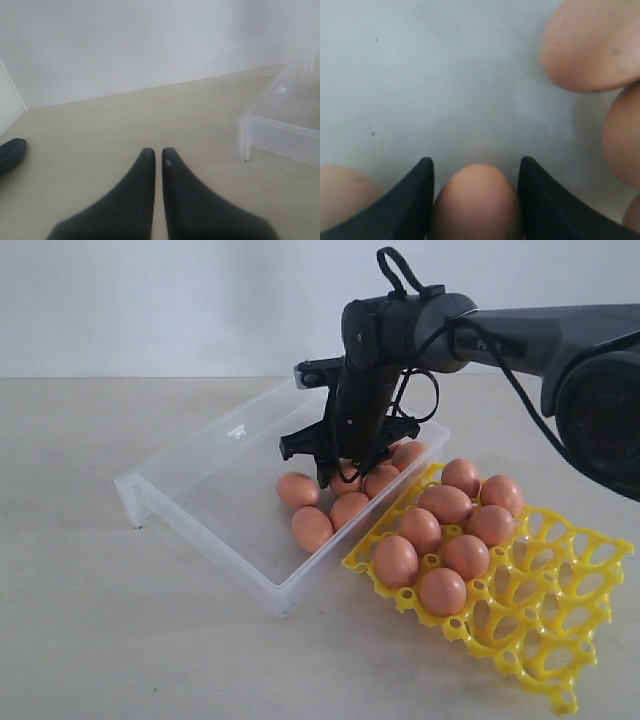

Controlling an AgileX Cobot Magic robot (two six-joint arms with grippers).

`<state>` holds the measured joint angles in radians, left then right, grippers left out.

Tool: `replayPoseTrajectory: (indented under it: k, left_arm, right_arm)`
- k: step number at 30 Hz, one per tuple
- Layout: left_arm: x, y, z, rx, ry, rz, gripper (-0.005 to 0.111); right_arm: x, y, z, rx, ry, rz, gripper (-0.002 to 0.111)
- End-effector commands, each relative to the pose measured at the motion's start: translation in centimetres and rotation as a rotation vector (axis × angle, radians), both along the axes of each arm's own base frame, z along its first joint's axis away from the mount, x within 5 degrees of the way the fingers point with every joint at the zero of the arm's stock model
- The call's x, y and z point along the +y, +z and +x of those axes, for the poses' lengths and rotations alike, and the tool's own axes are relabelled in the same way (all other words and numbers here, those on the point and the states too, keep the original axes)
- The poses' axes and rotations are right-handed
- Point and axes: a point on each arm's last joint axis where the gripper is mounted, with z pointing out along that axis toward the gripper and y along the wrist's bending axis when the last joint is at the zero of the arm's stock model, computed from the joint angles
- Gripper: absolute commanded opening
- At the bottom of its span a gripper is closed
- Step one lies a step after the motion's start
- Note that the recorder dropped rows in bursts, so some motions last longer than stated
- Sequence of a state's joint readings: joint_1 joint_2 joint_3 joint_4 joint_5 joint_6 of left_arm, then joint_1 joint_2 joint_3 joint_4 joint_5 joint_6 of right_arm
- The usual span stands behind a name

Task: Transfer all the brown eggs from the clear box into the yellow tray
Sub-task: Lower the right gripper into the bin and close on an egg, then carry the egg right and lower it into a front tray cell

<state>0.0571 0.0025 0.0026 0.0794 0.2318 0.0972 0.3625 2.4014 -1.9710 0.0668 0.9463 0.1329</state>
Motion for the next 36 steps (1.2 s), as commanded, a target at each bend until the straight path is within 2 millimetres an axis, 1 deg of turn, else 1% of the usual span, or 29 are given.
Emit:
replayPoseTrajectory:
  k: [1, 3, 4, 6, 7, 8, 11, 14, 19, 22, 24, 28, 30, 32, 33, 36]
  left_arm:
    - [-0.1, 0.2, 0.0, -0.012, -0.008, -0.007, 0.004]
    - [-0.1, 0.2, 0.0, -0.012, -0.008, -0.007, 0.004]
    - [-0.1, 0.2, 0.0, -0.012, -0.008, -0.007, 0.004]
    - [-0.1, 0.2, 0.0, -0.012, -0.008, -0.007, 0.004]
    - [-0.1, 0.2, 0.0, -0.012, -0.008, -0.007, 0.004]
    - [-0.1, 0.2, 0.0, -0.012, -0.008, -0.007, 0.004]
    - [-0.1, 0.2, 0.0, -0.012, -0.008, -0.007, 0.004]
    - [-0.1, 0.2, 0.0, -0.012, -0.008, -0.007, 0.004]
    - [-0.1, 0.2, 0.0, -0.012, -0.008, -0.007, 0.004]
    - [-0.1, 0.2, 0.0, -0.012, -0.008, -0.007, 0.004]
    - [-0.1, 0.2, 0.0, -0.012, -0.008, -0.007, 0.004]
    - [-0.1, 0.2, 0.0, -0.012, -0.008, -0.007, 0.004]
    - [-0.1, 0.2, 0.0, -0.012, -0.008, -0.007, 0.004]
    - [-0.1, 0.2, 0.0, -0.012, -0.008, -0.007, 0.004]
    - [-0.1, 0.2, 0.0, -0.012, -0.008, -0.007, 0.004]
    - [-0.1, 0.2, 0.0, -0.012, -0.008, -0.007, 0.004]
  right_arm:
    - [-0.1, -1.2, 0.1, 0.025, -0.023, 0.0, 0.043]
    - [-0.1, -1.4, 0.1, 0.03, -0.024, 0.0, 0.04]
    - [-0.1, -1.4, 0.1, 0.03, -0.024, 0.0, 0.036]
    - [-0.1, -1.4, 0.1, 0.029, -0.022, 0.0, 0.021]
    - [-0.1, -1.3, 0.1, 0.025, -0.014, -0.003, 0.007]
    - [-0.1, -1.3, 0.1, 0.025, -0.012, -0.004, 0.0]
    - [-0.1, -0.5, 0.3, -0.008, 0.005, 0.003, 0.0]
    - [0.0, 1.2, 0.4, -0.06, 0.018, 0.017, 0.0]
    - [-0.1, 5.3, 0.4, -0.171, 0.025, 0.052, 0.0]
    - [-0.1, 7.2, 0.1, -0.203, 0.027, 0.066, 0.0]
    - [-0.1, 7.7, -0.1, -0.2, 0.021, 0.071, 0.0]
    - [-0.4, 8.1, -0.7, -0.216, 0.014, 0.077, 0.0]
    - [-0.7, 8.7, -1.5, -0.263, -0.004, 0.095, 0.0]
    - [-1.3, 9.2, -2.8, -0.353, -0.036, 0.13, 0.0]
    - [-1.7, 9.0, -3.5, -0.405, -0.047, 0.15, 0.0]
    - [-3.1, 9.7, -6.8, -0.635, -0.06, 0.221, 0.0]
